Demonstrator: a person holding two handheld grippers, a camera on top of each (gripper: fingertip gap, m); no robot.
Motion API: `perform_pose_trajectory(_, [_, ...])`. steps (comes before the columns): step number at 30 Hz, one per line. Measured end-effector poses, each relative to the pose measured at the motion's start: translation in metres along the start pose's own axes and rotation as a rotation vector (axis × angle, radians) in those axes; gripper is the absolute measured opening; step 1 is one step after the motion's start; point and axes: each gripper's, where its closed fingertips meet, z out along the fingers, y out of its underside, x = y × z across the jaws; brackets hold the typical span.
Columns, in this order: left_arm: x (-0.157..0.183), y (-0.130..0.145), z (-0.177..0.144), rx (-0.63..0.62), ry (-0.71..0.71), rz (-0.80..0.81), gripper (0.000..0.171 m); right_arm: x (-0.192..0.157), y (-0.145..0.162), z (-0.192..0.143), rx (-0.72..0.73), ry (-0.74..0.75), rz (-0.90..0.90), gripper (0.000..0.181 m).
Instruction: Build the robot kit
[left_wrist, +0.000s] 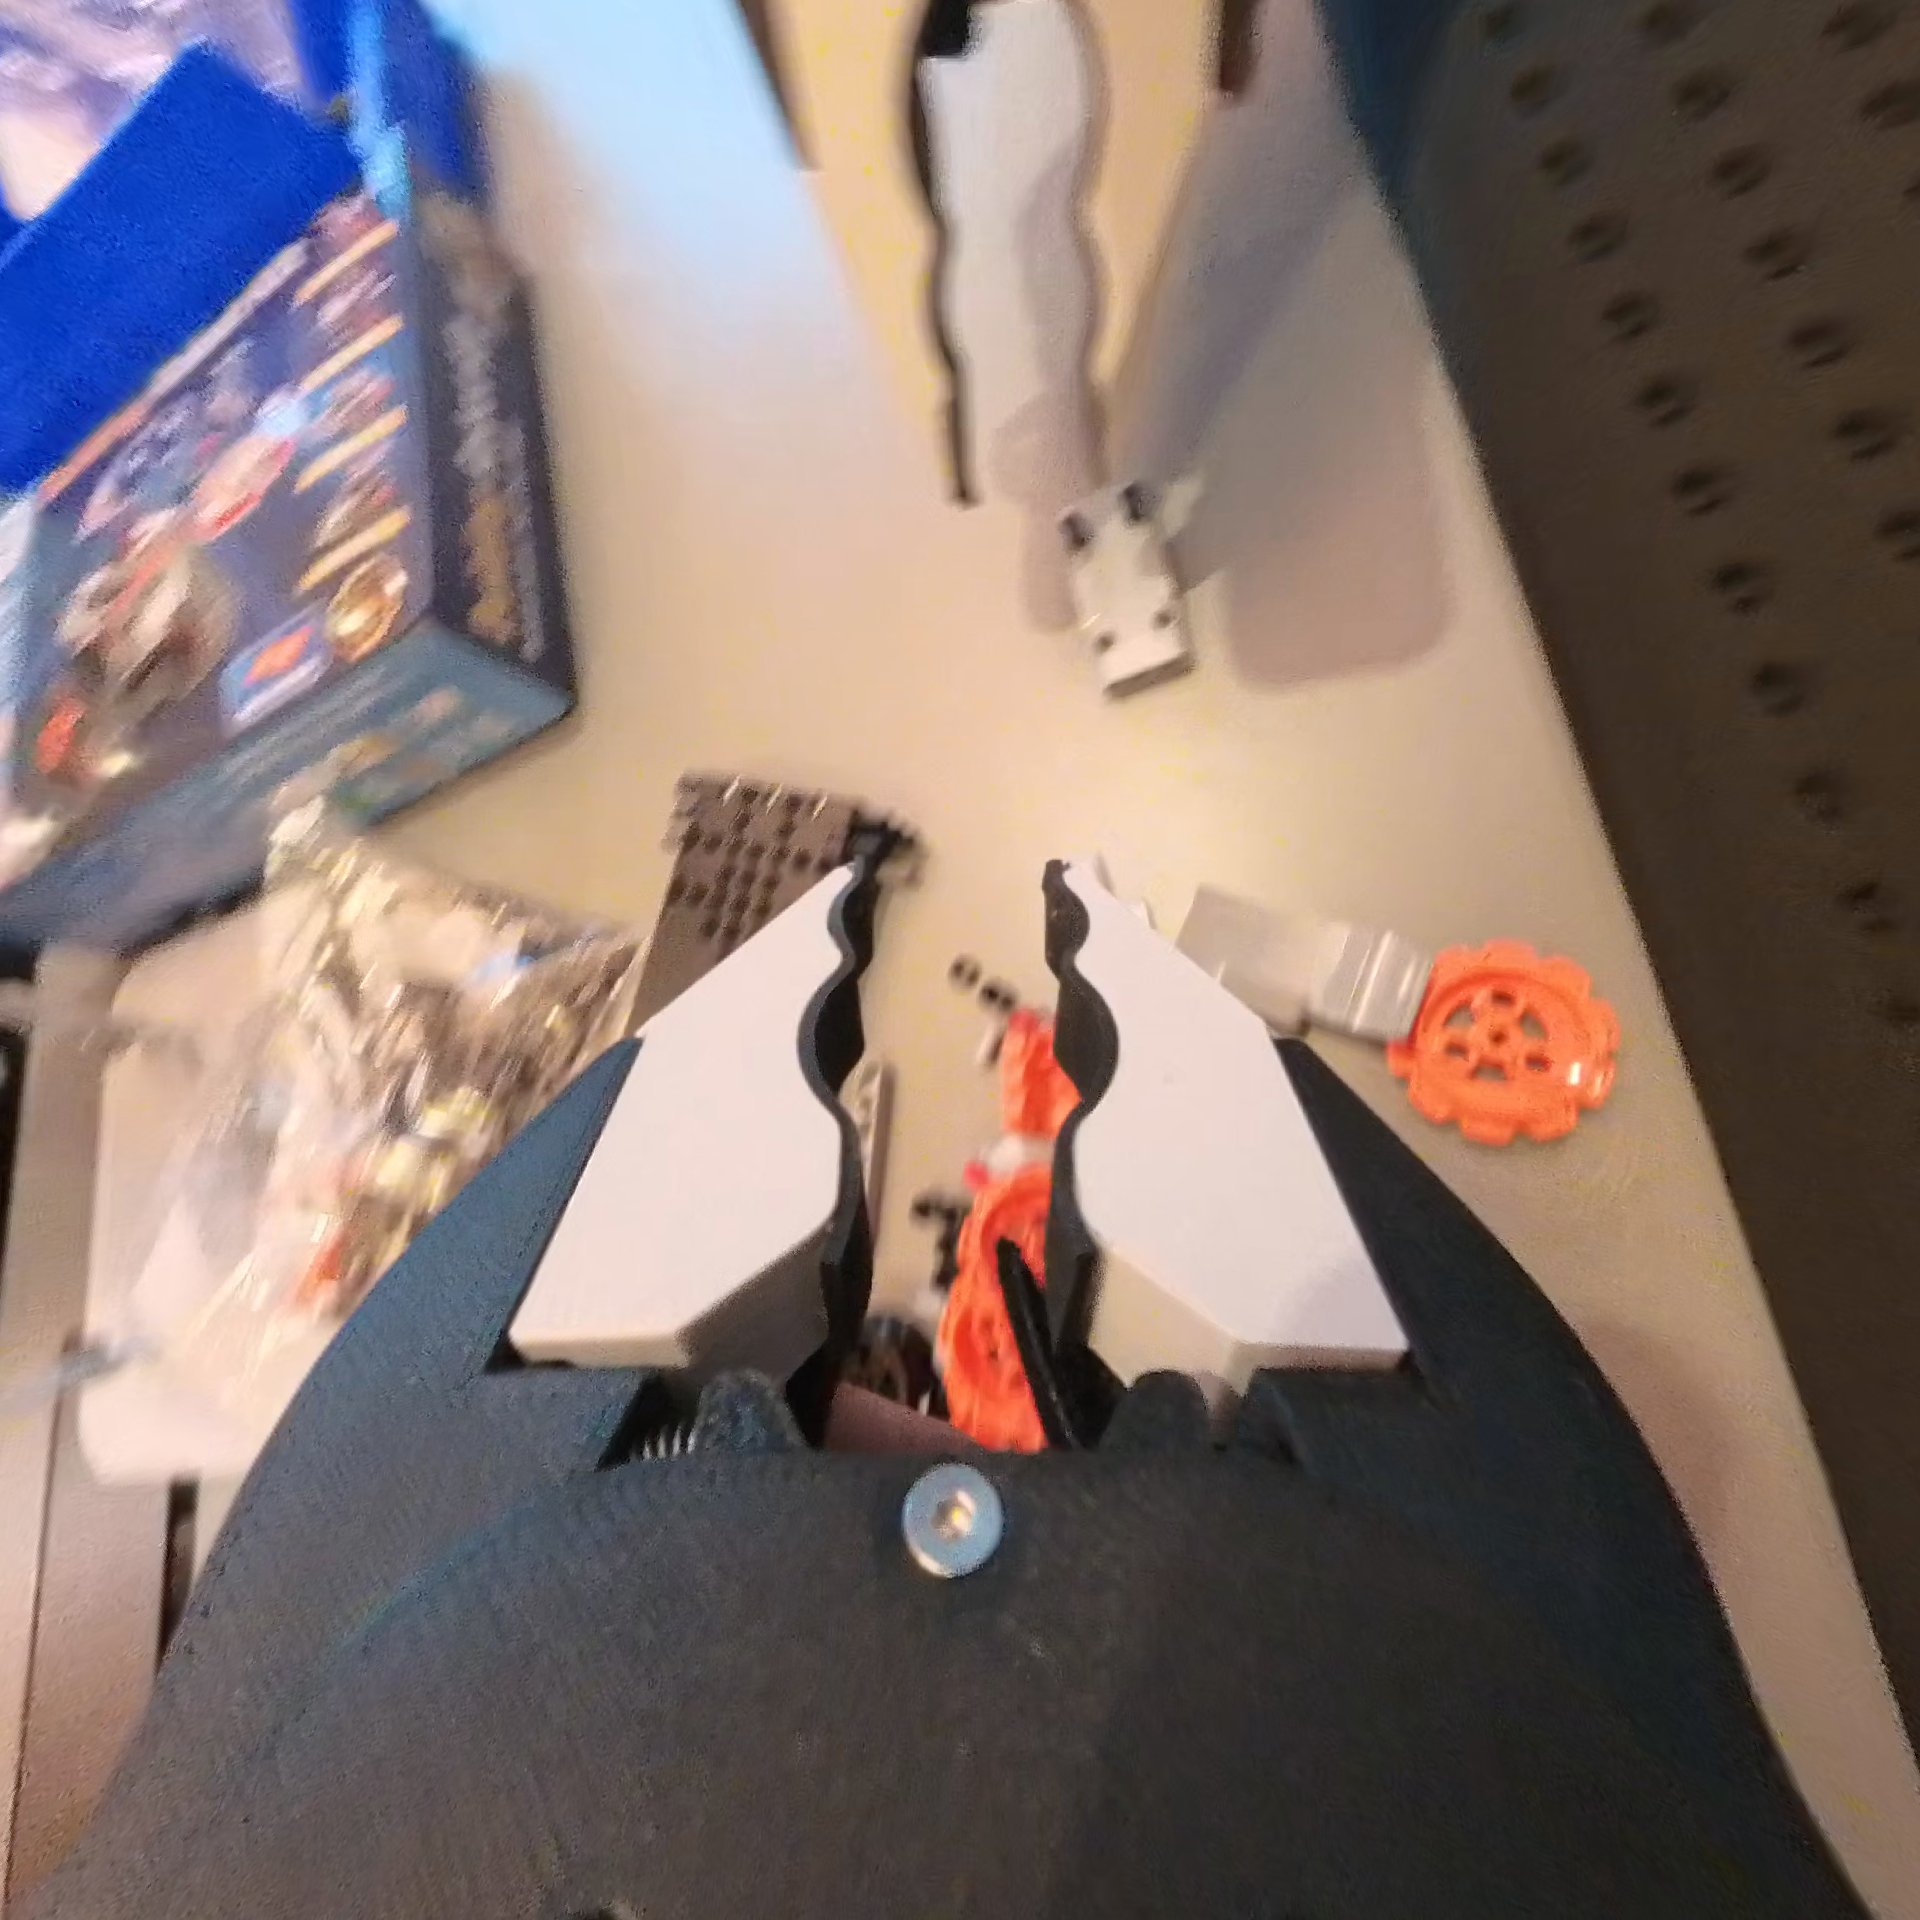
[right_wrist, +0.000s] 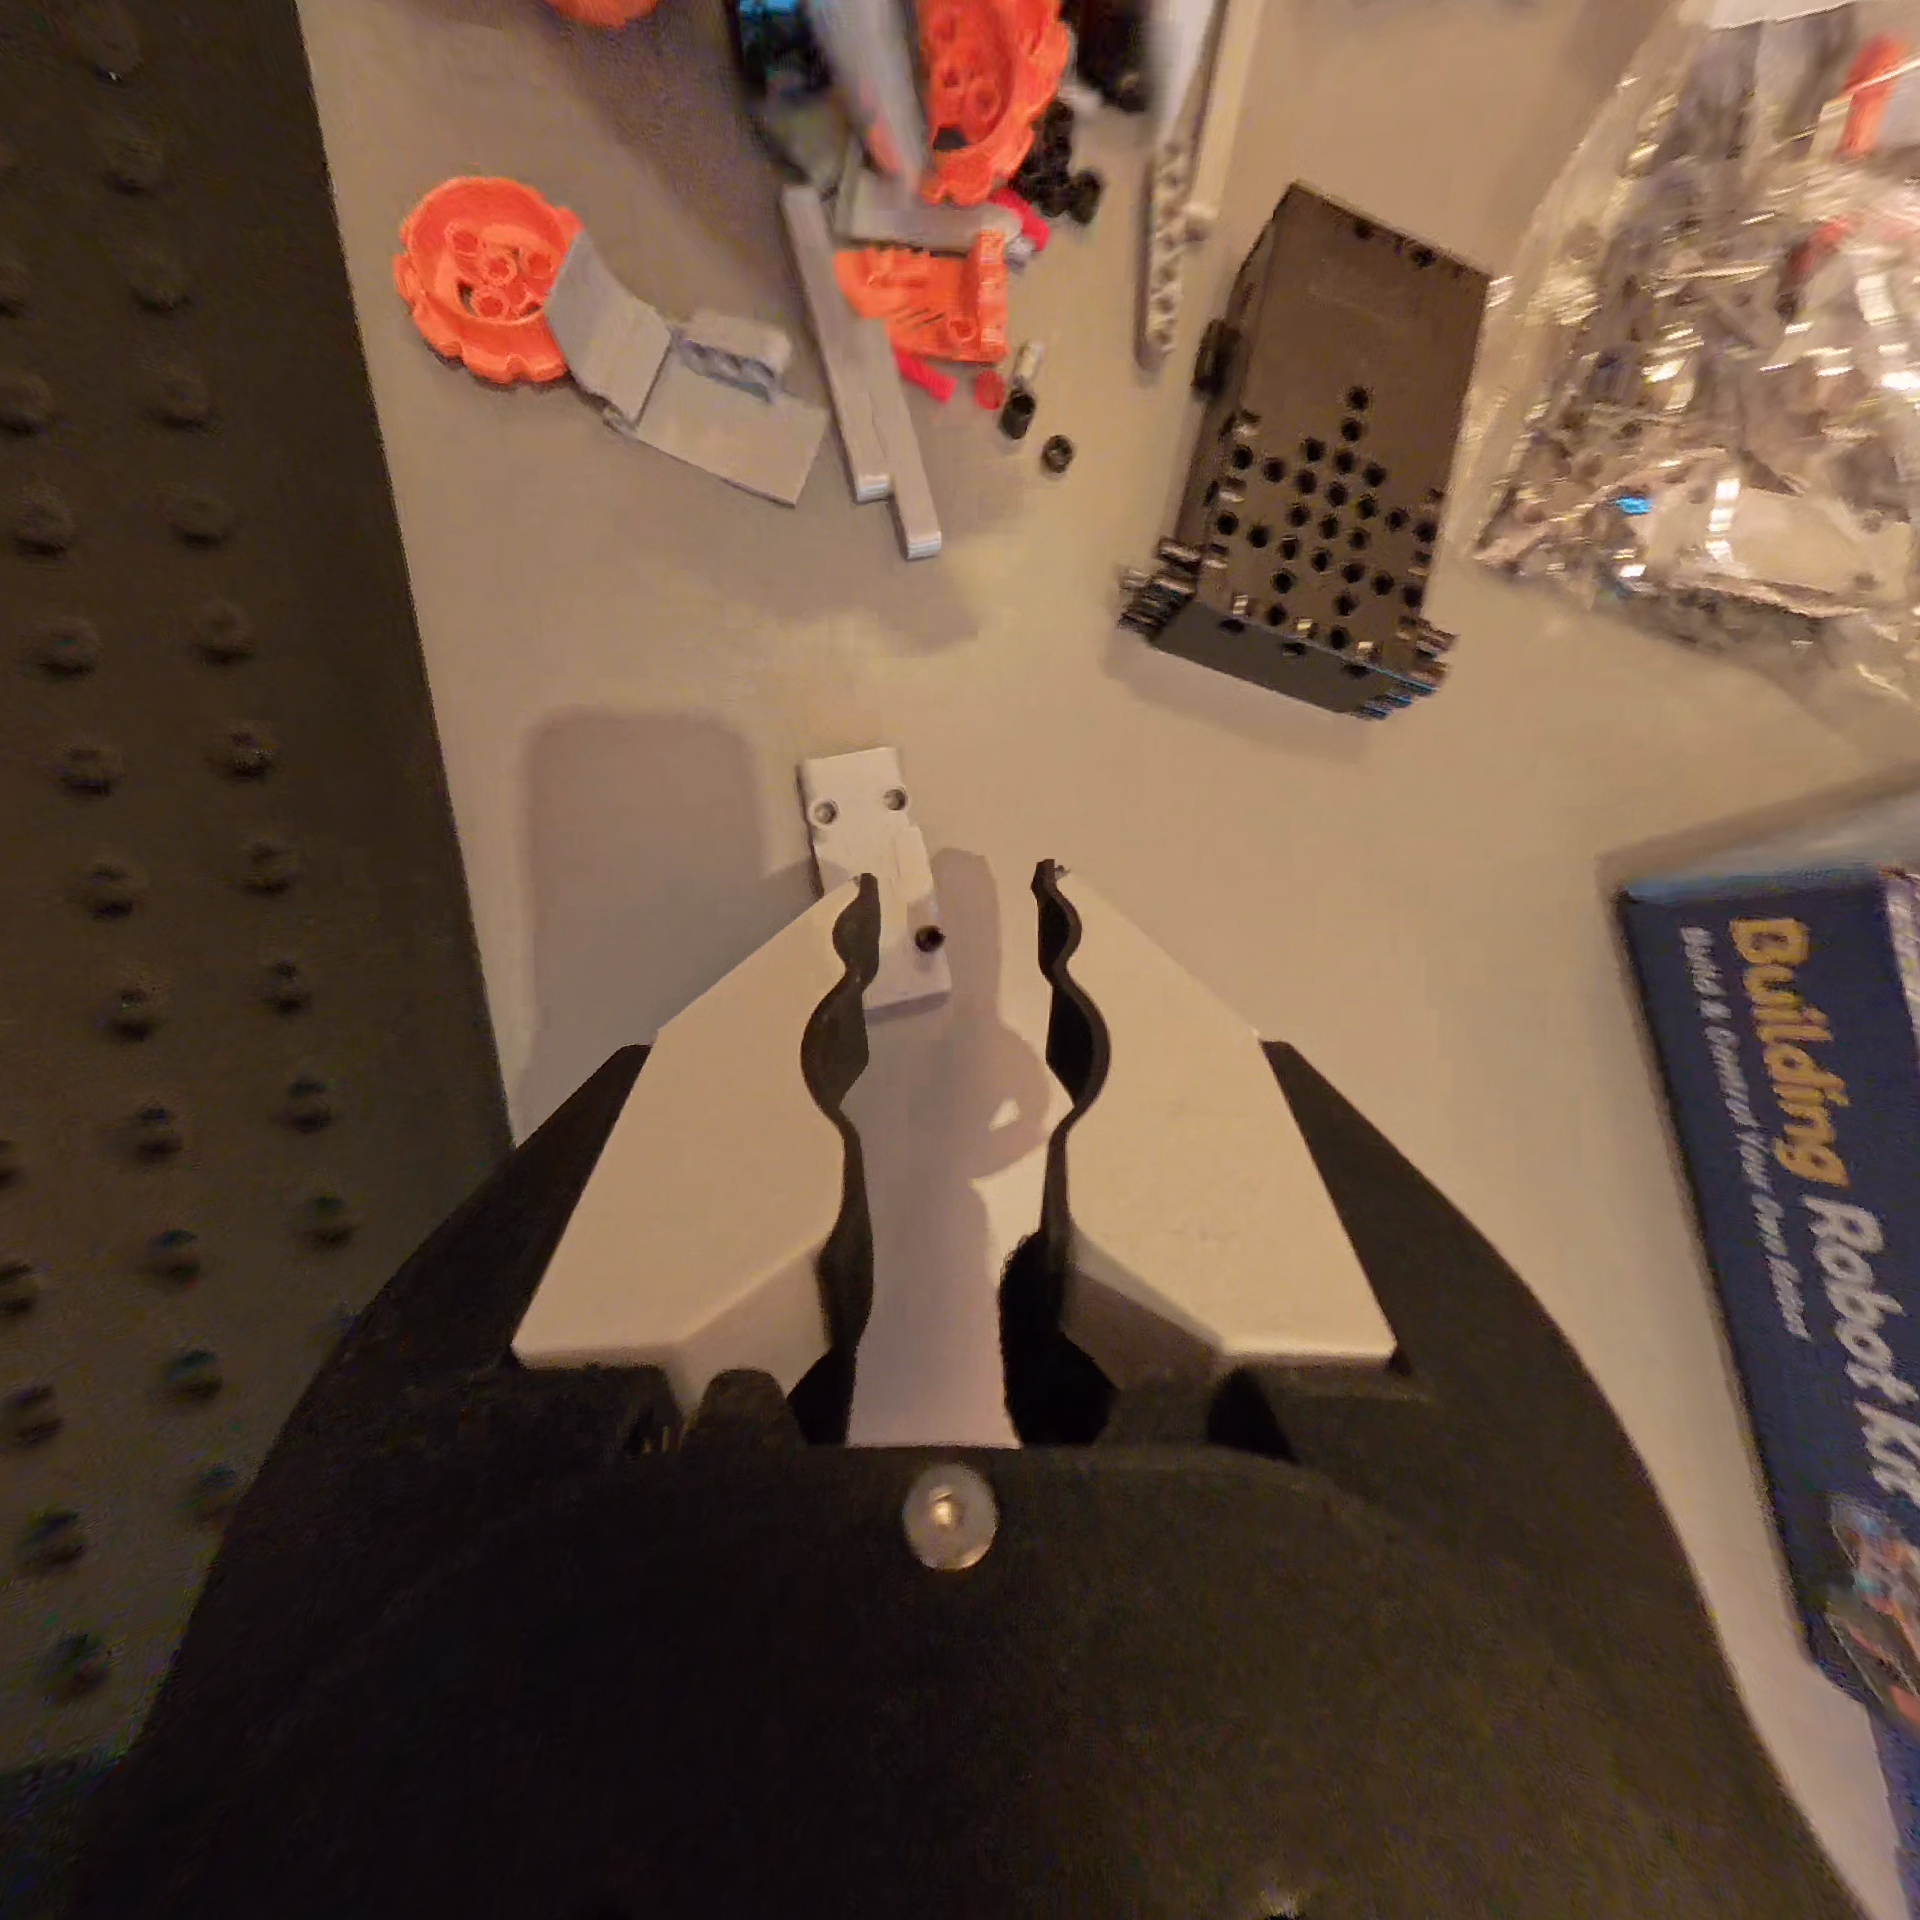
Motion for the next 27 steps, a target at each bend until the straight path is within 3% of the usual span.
perform_pose_trajectory(3, [-0.022, 0.031, -0.044, -0.025, -0.104, -0.112, 0.027, -0.005, 0.007, 0.019, -0.058, -0.042, -0.029, 0.030])
perform_pose_trajectory(7, [-0.036, 0.071, -0.091, -0.089, -0.246, -0.192, 0.025, -0.010, 0.008, 0.024, -0.059, -0.089, -0.007, 0.009])
perform_pose_trajectory(13, [-0.034, 0.107, -0.120, -0.113, -0.326, -0.298, 0.025, 0.000, 0.020, 0.019, -0.103, -0.062, 0.086, 0.001])
perform_pose_trajectory(17, [-0.031, 0.110, -0.127, -0.101, -0.365, -0.316, 0.021, 0.004, 0.015, 0.010, -0.079, -0.051, 0.137, 0.019])
perform_pose_trajectory(20, [-0.025, 0.105, -0.130, -0.093, -0.357, -0.322, 0.020, 0.001, -0.015, 0.002, 0.036, -0.069, 0.128, 0.019])
perform_pose_trajectory(27, [0.002, 0.096, -0.123, -0.083, -0.274, -0.347, 0.017, -0.012, -0.068, 0.024, 0.100, -0.127, 0.060, 0.023])
